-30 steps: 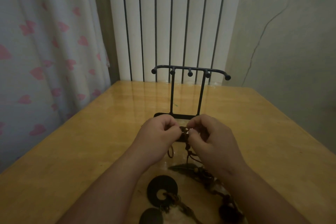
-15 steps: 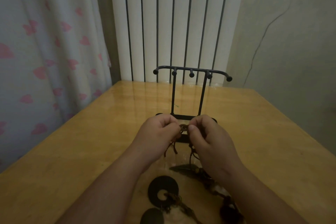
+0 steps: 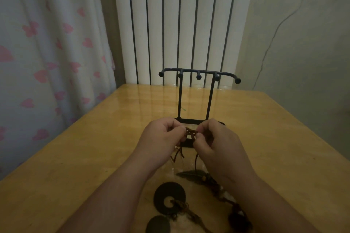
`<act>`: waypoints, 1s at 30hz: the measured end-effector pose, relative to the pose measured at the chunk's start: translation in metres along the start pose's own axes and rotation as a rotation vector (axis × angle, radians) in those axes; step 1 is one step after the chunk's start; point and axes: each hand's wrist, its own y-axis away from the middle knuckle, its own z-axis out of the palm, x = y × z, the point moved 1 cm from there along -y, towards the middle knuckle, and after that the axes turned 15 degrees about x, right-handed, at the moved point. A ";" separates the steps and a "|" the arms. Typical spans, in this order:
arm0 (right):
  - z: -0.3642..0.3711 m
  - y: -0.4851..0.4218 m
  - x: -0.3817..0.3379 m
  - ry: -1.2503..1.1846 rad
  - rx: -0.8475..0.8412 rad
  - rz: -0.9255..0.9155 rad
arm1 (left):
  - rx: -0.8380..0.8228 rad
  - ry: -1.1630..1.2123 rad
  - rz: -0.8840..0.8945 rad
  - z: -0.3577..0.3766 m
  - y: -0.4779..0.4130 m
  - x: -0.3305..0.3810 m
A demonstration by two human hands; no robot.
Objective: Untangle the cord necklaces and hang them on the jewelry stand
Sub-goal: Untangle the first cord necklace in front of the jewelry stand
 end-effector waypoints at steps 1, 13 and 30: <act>-0.001 0.000 0.000 -0.005 0.010 -0.001 | 0.004 -0.008 0.009 -0.001 0.000 0.000; 0.000 0.000 -0.003 -0.355 0.026 0.294 | -0.006 -0.099 0.034 0.002 0.001 0.001; -0.006 -0.005 -0.001 -0.716 -0.097 0.594 | -0.023 -0.103 0.034 0.003 -0.001 -0.002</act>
